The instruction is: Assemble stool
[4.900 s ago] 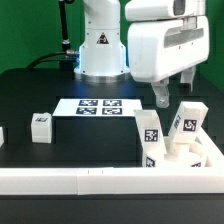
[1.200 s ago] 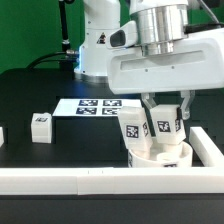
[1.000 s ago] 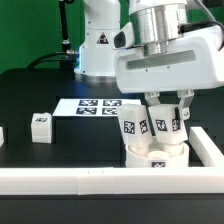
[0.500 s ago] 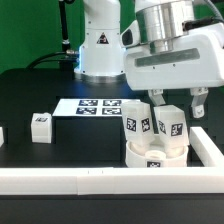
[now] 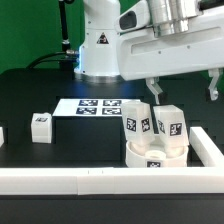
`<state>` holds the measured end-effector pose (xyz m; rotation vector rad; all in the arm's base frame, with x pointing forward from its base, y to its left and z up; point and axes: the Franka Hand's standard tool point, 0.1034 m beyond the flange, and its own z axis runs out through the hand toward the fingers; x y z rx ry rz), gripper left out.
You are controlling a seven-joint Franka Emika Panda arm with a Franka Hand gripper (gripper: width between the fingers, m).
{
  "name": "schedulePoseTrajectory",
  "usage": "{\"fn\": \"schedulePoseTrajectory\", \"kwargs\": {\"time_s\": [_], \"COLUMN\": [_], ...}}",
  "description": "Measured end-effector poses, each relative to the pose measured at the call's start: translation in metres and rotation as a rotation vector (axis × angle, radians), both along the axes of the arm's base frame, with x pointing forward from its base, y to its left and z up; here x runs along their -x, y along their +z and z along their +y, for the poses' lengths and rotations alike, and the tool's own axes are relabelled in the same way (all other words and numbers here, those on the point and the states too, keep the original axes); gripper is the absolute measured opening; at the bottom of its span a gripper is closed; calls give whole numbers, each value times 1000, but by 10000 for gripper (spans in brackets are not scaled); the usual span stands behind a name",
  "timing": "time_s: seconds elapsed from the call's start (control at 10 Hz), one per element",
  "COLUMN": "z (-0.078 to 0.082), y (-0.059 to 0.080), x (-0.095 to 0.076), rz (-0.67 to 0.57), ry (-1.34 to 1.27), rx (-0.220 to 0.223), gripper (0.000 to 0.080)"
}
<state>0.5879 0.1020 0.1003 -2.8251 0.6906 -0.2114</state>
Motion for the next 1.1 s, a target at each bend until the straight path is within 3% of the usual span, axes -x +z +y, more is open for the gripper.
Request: {"fn": "schedulePoseTrajectory", "kwargs": {"time_s": [0.1, 0.4, 1.1], "z": [0, -1, -5], "y": [0, 1, -1], "x": [0, -1, -4], "rz": [-10, -86, -129], "ry": [54, 601, 1390], "rx": [12, 166, 324], "gripper": [649, 649, 649]}}
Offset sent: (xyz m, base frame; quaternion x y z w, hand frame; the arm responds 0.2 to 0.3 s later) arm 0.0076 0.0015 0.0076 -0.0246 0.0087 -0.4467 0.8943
